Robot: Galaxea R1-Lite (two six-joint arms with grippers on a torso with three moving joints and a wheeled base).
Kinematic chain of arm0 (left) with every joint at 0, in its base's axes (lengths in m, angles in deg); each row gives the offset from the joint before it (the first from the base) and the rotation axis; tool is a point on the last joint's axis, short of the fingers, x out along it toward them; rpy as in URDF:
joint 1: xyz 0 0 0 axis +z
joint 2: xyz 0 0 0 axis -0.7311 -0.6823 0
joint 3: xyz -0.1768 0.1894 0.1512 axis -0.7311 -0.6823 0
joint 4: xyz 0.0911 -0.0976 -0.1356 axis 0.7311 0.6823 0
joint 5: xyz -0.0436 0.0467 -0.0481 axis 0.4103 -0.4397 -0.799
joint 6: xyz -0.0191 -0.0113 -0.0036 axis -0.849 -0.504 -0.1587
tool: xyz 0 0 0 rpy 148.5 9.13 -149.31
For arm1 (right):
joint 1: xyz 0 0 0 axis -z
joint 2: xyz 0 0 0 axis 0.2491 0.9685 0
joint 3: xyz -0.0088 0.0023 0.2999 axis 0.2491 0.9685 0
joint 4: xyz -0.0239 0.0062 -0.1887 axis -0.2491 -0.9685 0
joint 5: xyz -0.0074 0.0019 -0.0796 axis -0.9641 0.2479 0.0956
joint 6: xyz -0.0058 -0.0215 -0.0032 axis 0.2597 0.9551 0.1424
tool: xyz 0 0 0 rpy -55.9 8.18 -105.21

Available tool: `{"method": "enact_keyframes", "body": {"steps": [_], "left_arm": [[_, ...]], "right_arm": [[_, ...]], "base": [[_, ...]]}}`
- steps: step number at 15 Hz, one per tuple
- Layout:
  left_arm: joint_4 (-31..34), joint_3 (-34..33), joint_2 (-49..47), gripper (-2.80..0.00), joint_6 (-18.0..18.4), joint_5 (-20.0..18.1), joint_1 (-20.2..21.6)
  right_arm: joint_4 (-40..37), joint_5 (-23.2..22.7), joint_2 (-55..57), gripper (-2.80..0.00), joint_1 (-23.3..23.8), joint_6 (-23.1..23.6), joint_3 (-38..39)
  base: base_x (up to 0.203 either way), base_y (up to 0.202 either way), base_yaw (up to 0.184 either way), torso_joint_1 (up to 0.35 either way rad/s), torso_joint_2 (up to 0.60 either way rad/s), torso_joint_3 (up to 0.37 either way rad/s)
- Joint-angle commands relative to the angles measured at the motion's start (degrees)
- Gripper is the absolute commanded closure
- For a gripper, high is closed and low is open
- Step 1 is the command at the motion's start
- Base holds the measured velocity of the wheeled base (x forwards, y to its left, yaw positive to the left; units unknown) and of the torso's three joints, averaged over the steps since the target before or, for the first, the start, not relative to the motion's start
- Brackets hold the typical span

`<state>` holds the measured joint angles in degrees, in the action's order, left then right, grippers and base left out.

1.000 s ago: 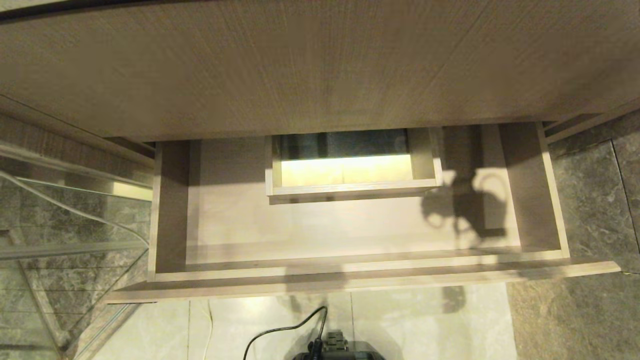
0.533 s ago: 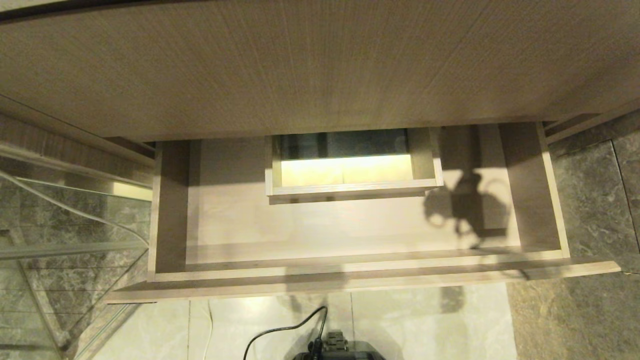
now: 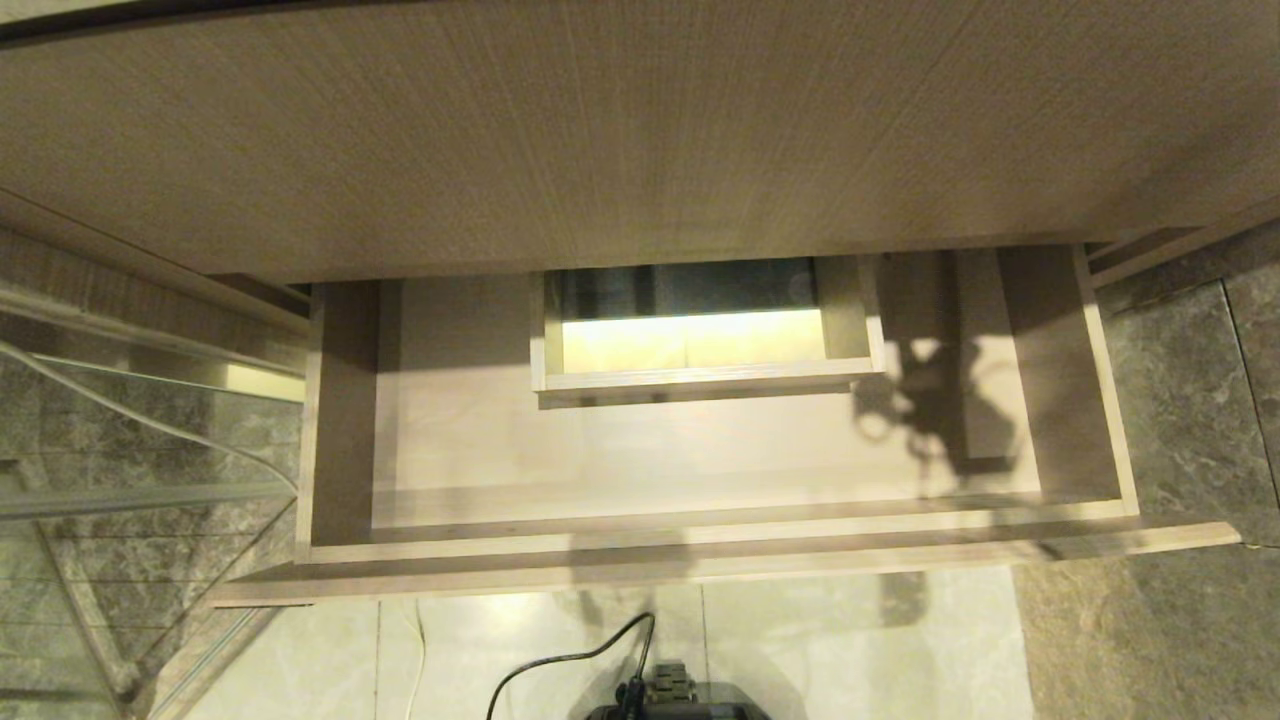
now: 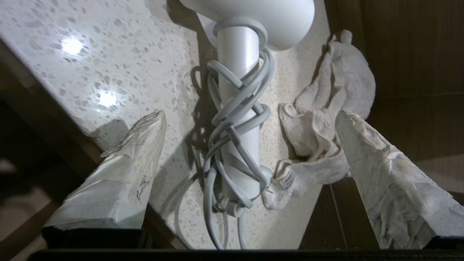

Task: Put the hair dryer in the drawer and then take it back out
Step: Pick up the hairdryer

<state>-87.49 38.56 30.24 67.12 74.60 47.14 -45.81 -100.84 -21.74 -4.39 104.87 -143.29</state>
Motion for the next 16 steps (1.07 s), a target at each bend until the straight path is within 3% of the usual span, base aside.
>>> {"method": "enact_keyframes", "body": {"steps": [1,16], "left_arm": [[-0.1,-2.3,0.0,-2.80,0.0,0.0,0.0],[-0.1,-2.3,0.0,-2.80,0.0,0.0,0.0]], "right_arm": [[1.5,0.8,1.6,-2.80,0.3,0.9,0.0],[7.0,5.3,6.1,-2.80,0.3,1.0,0.8]], "base": [[0.000,0.000,0.000,0.000,0.00,0.000],[0.000,0.000,0.000,0.000,0.00,0.000]]}}
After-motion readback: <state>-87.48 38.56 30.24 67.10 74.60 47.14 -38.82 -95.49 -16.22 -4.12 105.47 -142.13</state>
